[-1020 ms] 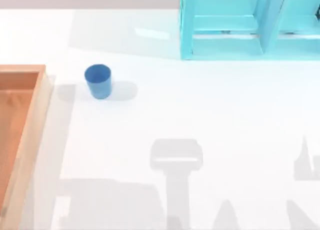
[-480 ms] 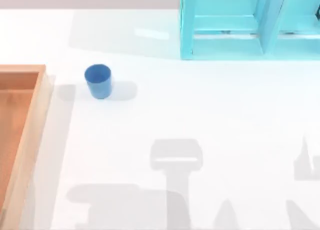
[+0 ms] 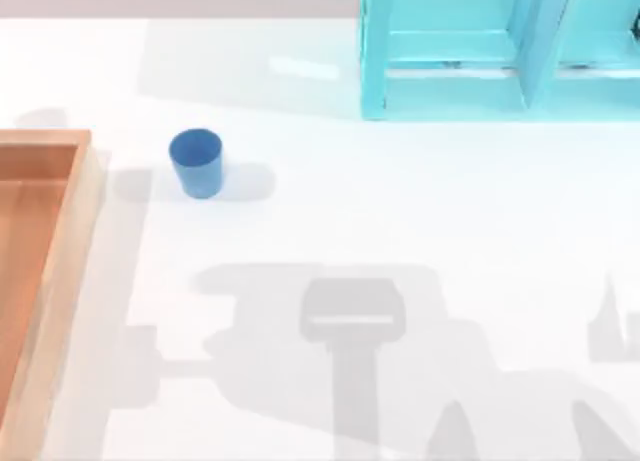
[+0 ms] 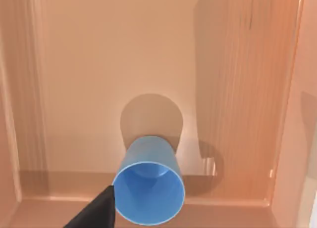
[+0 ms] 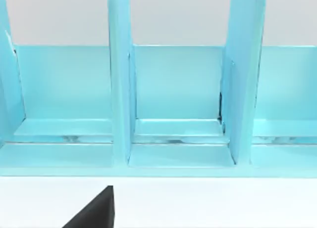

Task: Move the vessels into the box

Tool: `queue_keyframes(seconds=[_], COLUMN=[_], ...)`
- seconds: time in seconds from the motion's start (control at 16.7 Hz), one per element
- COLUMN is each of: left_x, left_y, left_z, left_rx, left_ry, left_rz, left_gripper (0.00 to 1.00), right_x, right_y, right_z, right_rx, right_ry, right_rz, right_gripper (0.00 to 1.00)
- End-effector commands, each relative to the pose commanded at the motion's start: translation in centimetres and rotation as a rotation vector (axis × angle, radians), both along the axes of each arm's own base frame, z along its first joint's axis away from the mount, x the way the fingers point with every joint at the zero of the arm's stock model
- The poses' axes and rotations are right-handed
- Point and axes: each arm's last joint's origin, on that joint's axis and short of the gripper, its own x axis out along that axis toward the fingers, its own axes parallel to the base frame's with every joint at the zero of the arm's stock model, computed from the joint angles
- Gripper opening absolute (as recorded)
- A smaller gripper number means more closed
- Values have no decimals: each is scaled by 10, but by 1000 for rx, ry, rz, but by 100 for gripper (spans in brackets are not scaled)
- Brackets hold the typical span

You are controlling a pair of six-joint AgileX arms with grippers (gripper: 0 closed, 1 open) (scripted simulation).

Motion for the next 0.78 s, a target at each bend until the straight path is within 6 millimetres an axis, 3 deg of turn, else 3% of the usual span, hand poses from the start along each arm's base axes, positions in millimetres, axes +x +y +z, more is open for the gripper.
queue_keyframes(seconds=[0.18, 0.42, 0.6, 0.78], left_x=[53, 112, 137, 148], left_y=[-34, -103, -158, -201], left_z=[-7, -32, -56, -77], left_rx=[0, -4, -10, -16], left_ry=[-9, -32, -49, -57], left_rz=[-1, -6, -11, -16], left_gripper=[100, 100, 100, 100], right_x=[0, 0, 0, 0], right_y=[0, 0, 0, 0], right_z=[0, 0, 0, 0], right_rx=[0, 0, 0, 0], right_ry=[0, 0, 0, 0], right_rz=[0, 0, 0, 0], right_gripper=[100, 100, 100, 100])
